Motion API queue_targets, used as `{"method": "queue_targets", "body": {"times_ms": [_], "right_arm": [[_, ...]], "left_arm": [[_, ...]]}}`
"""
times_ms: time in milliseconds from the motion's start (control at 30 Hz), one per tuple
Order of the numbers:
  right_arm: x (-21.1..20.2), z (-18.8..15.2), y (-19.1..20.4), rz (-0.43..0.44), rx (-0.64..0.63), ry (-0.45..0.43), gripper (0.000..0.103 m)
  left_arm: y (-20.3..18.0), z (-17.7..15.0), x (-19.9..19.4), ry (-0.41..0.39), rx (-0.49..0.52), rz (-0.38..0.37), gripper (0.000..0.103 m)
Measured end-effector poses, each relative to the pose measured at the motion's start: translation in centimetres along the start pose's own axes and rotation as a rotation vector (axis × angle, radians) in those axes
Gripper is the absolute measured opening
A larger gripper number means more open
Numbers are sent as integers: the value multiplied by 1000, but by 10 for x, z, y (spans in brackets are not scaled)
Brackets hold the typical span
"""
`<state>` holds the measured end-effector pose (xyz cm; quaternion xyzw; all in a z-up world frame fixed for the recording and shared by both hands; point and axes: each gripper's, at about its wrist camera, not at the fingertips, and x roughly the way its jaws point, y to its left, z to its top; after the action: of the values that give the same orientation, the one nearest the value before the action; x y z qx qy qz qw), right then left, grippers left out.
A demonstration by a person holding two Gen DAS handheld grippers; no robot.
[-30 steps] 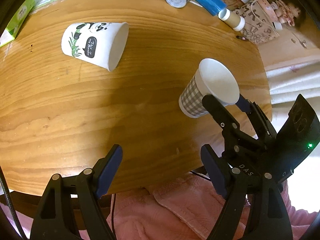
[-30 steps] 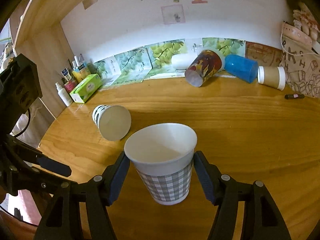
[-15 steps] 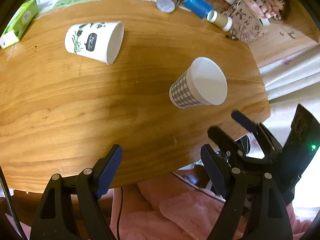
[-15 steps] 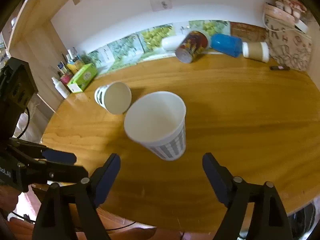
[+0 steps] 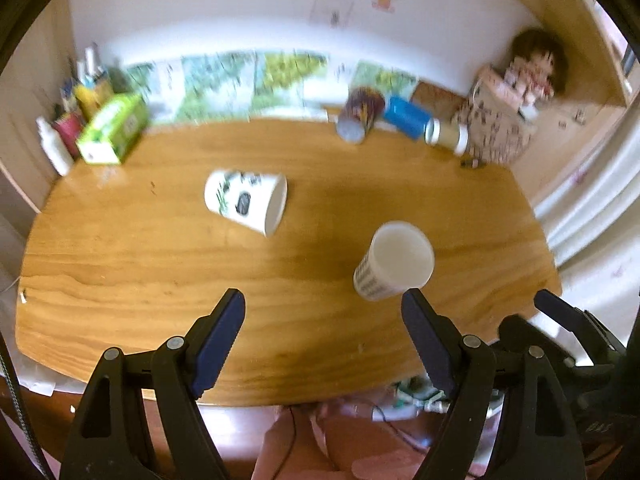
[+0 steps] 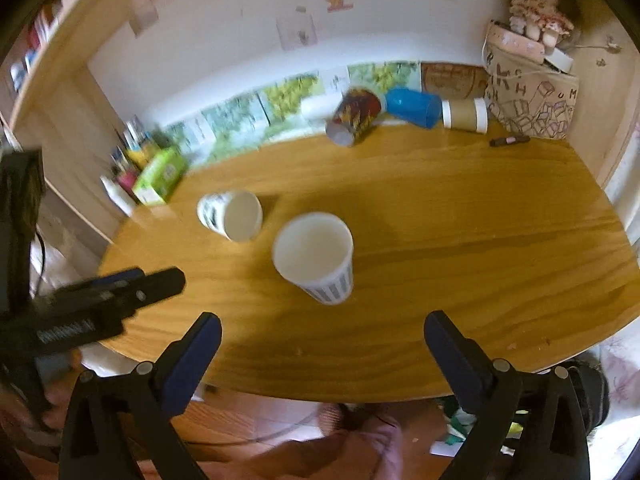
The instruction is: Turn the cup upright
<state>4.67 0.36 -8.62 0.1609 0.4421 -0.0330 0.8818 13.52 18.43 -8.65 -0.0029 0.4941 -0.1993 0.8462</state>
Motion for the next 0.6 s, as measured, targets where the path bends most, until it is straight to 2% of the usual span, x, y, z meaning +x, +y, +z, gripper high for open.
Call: {"method": "queue_targets", "body": {"times_ms": [167, 333, 500, 600], "right_arm": [[-35, 21, -4, 35, 30, -112, 102], [-61, 31, -14, 75, 53, -181, 102], [-81, 26, -18, 65, 19, -246, 102], [-91, 25, -19, 59, -11, -280, 102]], "left_arm": [[-15, 6, -33, -144, -36, 42, 84], [-31, 7, -64, -251, -101, 37, 86], [-54, -1, -90, -372, -56, 143, 95], [-64, -5, -97, -415, -41, 191, 100]]}}
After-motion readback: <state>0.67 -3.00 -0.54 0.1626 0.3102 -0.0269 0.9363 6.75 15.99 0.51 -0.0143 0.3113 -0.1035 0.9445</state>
